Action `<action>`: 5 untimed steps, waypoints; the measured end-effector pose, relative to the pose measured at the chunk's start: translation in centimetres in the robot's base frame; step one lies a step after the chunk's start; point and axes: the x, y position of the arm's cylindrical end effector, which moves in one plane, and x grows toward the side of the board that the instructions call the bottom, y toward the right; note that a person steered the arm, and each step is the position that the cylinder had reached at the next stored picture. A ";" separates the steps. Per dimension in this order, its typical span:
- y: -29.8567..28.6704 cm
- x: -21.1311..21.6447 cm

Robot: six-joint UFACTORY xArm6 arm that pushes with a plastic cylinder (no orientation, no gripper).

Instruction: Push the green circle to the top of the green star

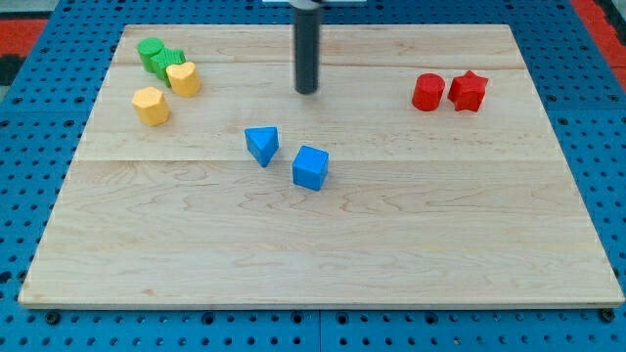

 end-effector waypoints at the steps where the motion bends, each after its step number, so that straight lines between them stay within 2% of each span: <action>1: -8.5 -6.1; 2: -22.3 -9.9; 3: -27.4 -9.1; 4: -26.3 -5.4; 5: -20.8 -3.2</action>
